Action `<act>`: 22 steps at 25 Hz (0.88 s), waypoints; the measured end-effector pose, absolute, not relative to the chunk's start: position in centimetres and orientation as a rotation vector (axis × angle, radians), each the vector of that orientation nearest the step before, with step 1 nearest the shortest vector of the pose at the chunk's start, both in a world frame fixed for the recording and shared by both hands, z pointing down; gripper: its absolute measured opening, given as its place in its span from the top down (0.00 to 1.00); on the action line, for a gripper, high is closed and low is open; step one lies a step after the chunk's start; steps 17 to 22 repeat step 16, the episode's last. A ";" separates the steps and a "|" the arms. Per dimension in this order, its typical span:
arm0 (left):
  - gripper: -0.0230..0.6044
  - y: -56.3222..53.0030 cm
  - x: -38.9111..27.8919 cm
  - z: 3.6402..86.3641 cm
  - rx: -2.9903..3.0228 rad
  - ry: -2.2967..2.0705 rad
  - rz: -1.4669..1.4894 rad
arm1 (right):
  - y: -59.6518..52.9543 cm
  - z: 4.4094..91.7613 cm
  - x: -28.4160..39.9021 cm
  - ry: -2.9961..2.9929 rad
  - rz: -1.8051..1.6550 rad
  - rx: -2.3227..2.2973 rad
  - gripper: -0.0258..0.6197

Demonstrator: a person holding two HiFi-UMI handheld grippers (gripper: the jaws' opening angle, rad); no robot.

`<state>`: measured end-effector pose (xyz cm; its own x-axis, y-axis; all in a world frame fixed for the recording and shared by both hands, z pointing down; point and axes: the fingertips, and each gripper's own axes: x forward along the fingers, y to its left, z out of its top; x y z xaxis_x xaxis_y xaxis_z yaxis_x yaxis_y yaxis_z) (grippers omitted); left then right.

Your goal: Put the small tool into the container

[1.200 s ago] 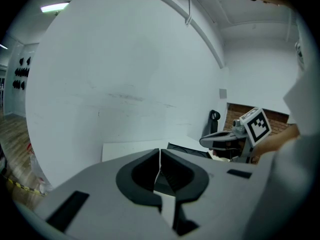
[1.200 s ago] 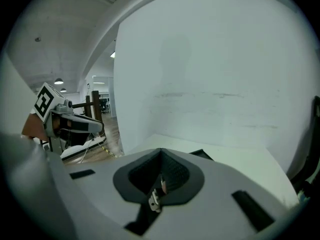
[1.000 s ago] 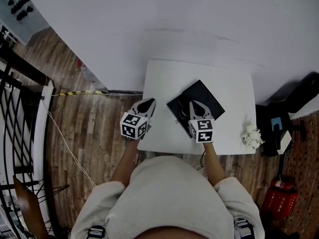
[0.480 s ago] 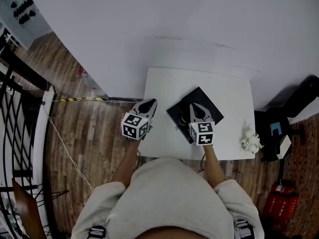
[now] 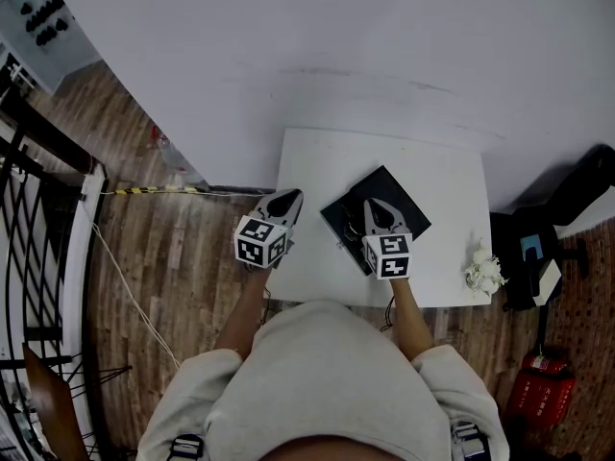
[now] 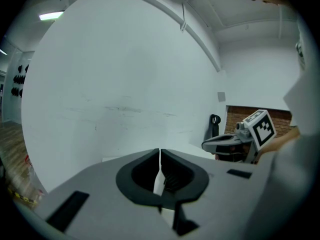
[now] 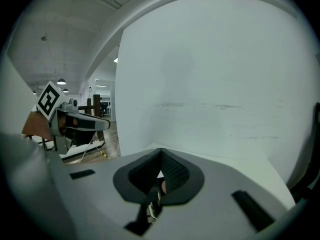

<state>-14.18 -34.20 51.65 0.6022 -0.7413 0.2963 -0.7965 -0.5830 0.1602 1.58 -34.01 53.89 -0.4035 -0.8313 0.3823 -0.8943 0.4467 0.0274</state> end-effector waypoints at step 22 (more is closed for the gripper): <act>0.94 -33.6 -13.7 51.6 2.569 -1.240 0.316 | -33.4 54.0 1.7 -2.361 0.261 1.453 0.96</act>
